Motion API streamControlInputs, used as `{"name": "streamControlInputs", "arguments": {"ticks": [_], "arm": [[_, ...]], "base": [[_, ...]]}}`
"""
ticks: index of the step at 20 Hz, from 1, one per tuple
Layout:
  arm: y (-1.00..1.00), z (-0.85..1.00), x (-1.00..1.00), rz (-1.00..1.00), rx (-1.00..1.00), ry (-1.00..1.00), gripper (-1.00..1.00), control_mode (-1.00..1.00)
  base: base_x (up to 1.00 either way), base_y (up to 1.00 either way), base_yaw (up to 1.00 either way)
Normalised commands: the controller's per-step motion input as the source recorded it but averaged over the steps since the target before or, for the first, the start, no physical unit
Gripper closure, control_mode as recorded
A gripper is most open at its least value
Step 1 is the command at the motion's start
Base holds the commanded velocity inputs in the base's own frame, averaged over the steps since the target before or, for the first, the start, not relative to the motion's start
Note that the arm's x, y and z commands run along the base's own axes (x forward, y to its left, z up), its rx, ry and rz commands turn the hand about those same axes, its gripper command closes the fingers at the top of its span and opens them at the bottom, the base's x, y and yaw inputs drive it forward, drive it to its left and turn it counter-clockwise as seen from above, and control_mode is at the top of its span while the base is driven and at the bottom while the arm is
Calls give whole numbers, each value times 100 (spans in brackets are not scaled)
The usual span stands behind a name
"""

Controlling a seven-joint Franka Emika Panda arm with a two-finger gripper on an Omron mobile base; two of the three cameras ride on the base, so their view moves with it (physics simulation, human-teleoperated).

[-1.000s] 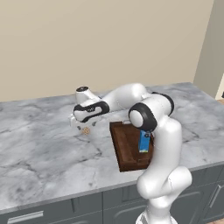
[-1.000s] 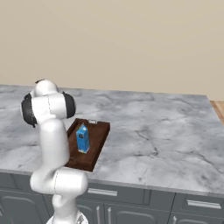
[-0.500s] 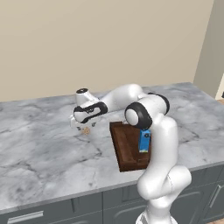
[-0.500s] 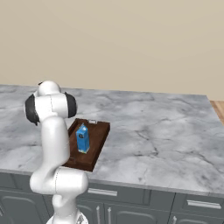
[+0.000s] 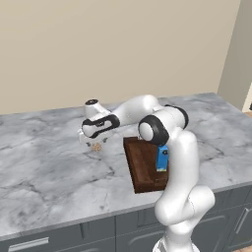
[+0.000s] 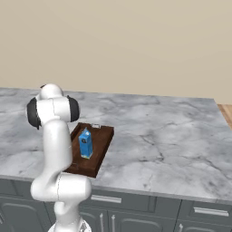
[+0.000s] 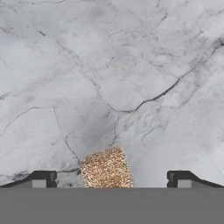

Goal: Take out the milk from the fridge and place it on the tray on the counter. Then take the sugar cube near the tray and place it in the tray.

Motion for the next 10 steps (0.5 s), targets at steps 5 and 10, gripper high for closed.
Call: {"name": "streamControlInputs", "arguments": {"ticks": [5, 10], "arm": [[0, -5, -6, -7, 0, 0, -100, -100], [0, -23, 0, -5, 0, 0, -100, -100]], "base": [[0, 0, 0], [0, 0, 0]]}}
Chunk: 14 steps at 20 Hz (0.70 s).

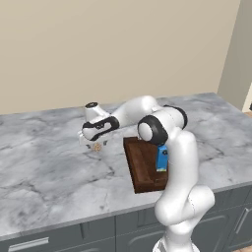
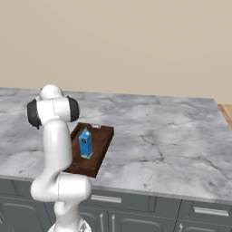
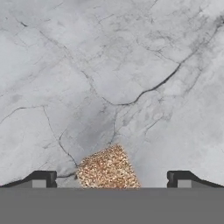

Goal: Take out the milk from the fridge and place it on the tray on the counter. Then take the sugar cube near the tray and place it in the tray.

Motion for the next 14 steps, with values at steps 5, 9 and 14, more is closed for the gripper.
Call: {"name": "streamControlInputs", "arguments": {"ticks": [5, 9, 14], "arm": [[0, -19, 0, -4, 0, 0, -100, -100], [3, -16, 0, -3, 0, 0, 100, -100], [0, -6, -1, -5, 0, 0, 100, -100]], "base": [[0, 0, 0], [0, 0, 0], [0, 0, 0]]}}
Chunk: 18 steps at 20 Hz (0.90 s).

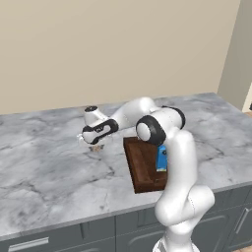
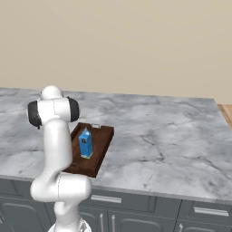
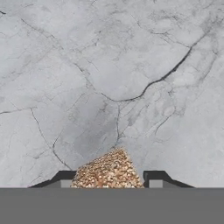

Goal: Take out the milk from the fridge and place it on the tray on the counter. Then take the sugar cube near the tray and place it in the tray.

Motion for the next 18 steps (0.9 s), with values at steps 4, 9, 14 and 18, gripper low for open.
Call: {"name": "streamControlInputs", "arguments": {"ticks": [4, 9, 14, 18], "arm": [[0, 7, -6, -4, 0, -5, 100, -100], [-28, 74, -62, -7, 0, -15, 100, -100], [-85, 57, -68, -22, 0, -5, 100, -100], [-83, 18, -34, -43, 0, 0, 100, -100]], "base": [[0, 0, 0], [0, 0, 0], [0, 0, 0], [0, 0, 0]]}}
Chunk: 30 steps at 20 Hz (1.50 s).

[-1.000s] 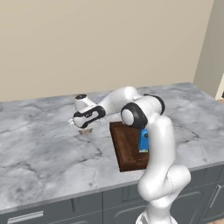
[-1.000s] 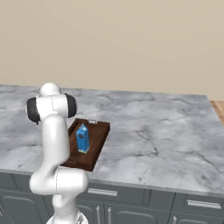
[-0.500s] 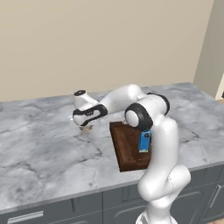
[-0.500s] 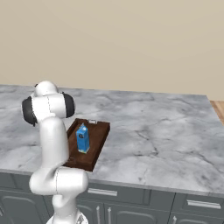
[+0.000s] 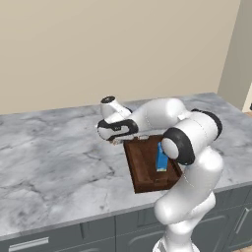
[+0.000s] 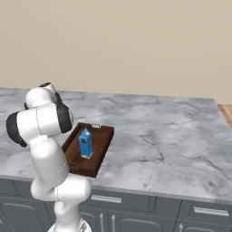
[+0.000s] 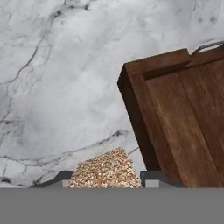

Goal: Take out the milk from the fridge and place it on the tray on the counter. Then take the sugar cube near the tray and place it in the tray.

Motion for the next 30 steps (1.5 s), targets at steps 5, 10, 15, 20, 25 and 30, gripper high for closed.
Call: {"name": "streamControlInputs", "arguments": {"ticks": [5, 10, 15, 20, 25, 30], "arm": [[-63, 19, -31, -47, 1, 0, 100, -100], [-14, 0, -13, -66, 0, 0, 100, -100], [-8, 0, -1, -72, 0, 0, 100, -100], [-2, 0, 0, -74, 0, 0, 100, -100], [-7, 0, -8, -55, 1, -7, 100, -100], [-33, -8, -7, -5, 5, -1, 100, -100]], "base": [[0, 0, 0], [0, 0, 0], [0, 0, 0], [0, 0, 0], [0, 0, 0], [0, 0, 0]]}}
